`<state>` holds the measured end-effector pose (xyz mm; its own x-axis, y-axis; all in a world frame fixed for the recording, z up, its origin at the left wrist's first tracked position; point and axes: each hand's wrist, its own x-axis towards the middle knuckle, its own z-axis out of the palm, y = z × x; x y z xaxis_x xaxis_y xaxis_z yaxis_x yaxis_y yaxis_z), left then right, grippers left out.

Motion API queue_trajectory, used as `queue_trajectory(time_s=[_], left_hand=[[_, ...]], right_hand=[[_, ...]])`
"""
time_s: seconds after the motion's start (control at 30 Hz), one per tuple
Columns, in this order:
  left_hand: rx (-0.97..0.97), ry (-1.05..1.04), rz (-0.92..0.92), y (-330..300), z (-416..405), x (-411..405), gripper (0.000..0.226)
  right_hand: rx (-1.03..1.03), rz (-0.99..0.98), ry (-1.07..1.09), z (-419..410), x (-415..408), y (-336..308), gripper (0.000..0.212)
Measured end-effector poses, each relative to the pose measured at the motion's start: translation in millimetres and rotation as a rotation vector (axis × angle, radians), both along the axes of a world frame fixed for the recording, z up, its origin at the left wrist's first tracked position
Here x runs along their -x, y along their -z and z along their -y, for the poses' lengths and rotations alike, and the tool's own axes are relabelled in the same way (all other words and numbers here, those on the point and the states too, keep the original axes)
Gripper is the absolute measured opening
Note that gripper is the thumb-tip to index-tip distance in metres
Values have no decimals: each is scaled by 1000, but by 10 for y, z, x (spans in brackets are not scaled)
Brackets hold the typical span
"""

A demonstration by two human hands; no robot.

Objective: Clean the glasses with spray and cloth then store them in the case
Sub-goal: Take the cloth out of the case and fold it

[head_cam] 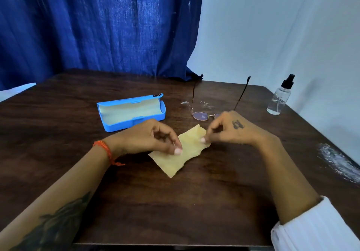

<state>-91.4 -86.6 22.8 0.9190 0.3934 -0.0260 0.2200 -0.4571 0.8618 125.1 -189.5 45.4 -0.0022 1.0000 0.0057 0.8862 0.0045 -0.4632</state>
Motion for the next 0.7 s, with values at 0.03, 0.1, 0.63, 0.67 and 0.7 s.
queue_trajectory(time_s=[0.03, 0.1, 0.63, 0.67, 0.7], left_hand=[[25, -65, 46, -2, -10, -14, 26], [-30, -221, 136, 17, -48, -35, 19], [-348, -462, 211, 210, -93, -158, 17], [-341, -477, 217, 212, -104, -155, 18], [-333, -482, 223, 212, -113, -157, 17]], right_hand=[[-62, -26, 69, 7, -41, -6, 18], [-257, 25, 252, -14, -95, -2, 21], [-245, 24, 439, -182, 322, 179, 23], [-286, 29, 392, -176, 385, 171, 19], [-295, 13, 338, -166, 437, 164, 15]])
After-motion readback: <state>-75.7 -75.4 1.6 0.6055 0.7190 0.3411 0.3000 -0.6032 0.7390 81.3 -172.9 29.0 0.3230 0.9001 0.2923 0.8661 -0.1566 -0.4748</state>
